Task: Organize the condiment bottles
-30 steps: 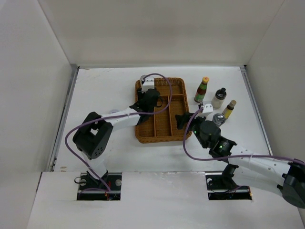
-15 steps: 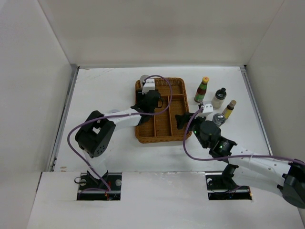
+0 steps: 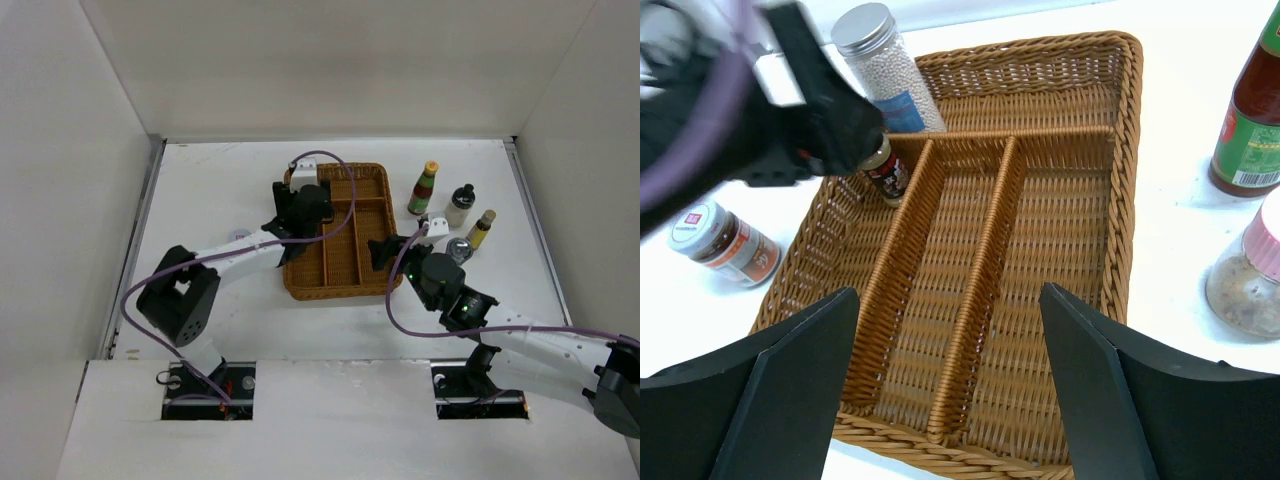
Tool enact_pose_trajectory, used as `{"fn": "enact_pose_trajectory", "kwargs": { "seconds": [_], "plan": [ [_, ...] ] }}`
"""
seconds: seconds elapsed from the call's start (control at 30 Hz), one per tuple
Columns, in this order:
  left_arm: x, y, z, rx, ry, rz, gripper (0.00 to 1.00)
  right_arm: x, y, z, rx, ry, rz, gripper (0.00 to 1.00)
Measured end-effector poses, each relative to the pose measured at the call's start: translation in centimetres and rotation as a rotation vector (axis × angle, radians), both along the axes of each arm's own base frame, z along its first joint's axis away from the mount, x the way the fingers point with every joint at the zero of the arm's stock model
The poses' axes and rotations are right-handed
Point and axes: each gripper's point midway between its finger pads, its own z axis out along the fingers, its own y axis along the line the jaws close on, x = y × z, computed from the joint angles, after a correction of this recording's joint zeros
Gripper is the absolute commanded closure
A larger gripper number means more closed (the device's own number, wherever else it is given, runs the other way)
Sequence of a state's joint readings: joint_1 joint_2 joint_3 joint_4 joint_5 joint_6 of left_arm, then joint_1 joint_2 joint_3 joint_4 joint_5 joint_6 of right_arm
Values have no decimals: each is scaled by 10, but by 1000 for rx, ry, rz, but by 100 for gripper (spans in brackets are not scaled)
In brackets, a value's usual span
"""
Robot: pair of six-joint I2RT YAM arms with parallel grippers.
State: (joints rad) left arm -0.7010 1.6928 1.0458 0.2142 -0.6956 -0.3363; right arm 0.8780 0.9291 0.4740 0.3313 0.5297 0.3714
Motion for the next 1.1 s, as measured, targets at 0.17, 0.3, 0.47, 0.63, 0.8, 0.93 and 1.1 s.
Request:
{"fn": "enact_pose_trajectory", "kwargs": {
  "seconds": [0.17, 0.3, 0.47, 0.63, 0.8, 0.93, 1.1],
  "plan": [
    [-23, 25, 43, -69, -71, 12, 25, 0, 0, 0, 1, -1, 0, 20],
    [-45, 72, 62, -135, -100, 85, 22, 0, 0, 2, 7, -4, 0, 12],
    [-75, 142, 33, -133, -23, 235, 14, 0, 0, 2, 8, -3, 0, 3],
    [-96, 172, -11, -91, 101, 299, 13, 0, 2, -2, -2, 6, 5, 1],
    [-95, 175, -37, -70, 178, 309, 16, -1, 5, -5, -8, 11, 17, 1],
    [-90, 175, -55, -61, 220, 315, 28, -3, 7, -5, -7, 11, 28, 1],
    [-84, 171, -61, -72, 220, 310, 55, -3, 8, -3, -1, 7, 27, 0]
  ]
}}
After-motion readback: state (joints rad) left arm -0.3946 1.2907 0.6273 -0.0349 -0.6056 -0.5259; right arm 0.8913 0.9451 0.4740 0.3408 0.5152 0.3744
